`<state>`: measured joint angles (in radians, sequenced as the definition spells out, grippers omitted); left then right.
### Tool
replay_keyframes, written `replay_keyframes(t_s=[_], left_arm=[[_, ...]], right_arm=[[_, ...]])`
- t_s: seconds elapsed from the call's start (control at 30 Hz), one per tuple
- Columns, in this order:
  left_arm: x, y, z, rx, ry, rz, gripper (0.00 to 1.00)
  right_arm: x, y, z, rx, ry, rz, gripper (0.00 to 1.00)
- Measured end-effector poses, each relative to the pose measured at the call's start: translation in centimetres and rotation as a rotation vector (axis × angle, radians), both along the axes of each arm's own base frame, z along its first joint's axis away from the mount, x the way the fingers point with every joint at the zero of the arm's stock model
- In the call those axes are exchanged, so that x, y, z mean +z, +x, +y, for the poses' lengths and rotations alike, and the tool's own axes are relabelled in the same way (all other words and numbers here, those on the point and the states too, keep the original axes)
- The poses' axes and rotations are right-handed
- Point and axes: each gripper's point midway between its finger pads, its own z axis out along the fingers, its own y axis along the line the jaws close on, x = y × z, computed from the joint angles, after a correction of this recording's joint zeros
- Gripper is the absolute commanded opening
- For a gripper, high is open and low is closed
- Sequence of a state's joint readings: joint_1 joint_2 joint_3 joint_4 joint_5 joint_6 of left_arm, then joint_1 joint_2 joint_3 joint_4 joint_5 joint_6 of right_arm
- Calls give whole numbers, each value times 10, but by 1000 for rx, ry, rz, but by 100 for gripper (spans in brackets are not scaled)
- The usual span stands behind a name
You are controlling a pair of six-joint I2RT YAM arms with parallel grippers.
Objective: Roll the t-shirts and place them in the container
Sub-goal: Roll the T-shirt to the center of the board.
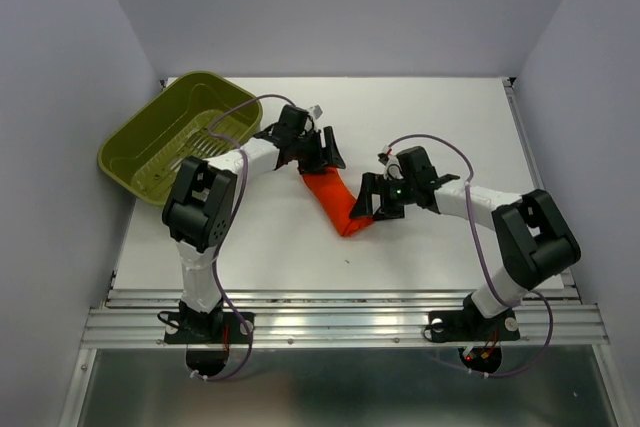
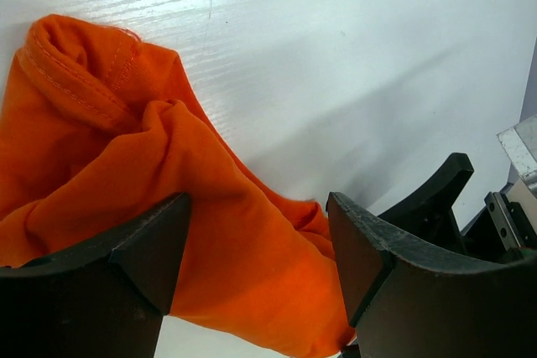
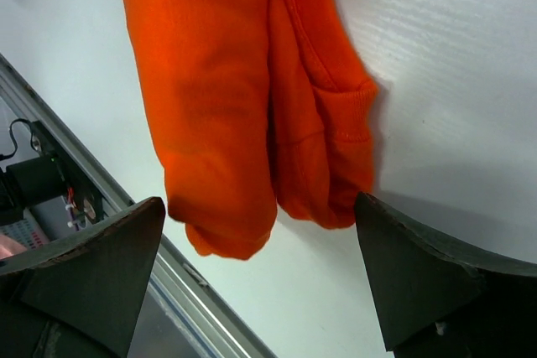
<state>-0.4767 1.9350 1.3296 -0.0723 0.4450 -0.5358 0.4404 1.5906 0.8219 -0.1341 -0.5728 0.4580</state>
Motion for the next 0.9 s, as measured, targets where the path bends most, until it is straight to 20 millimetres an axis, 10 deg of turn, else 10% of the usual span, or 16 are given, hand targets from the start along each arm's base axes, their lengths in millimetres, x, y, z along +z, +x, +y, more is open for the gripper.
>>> replay_keyframes(t_s=[0.1,0.57,0.67,0.7,0.73,0.9], left_arm=[[-4,2,-1,1,4,6,77],[-18,9,-2,-2,22,10,77],[-19,11,-1,-5,25,2,77],[-19,11,0,-5,26,2,77],[-19,11,0,-6,27,0,77],[-20,12,4,-11,45,-11,77]], right_arm=[[-4,5,4,-6,15,-1,97],[-18,21,8,-100,31,16,10],[-24,25,5,-130,7,21,14],[-25,26,4,-137,2,20,25],[-26,27,3,-146,-5,19,56],[-19,34,-3,-184,-50,-17,84]])
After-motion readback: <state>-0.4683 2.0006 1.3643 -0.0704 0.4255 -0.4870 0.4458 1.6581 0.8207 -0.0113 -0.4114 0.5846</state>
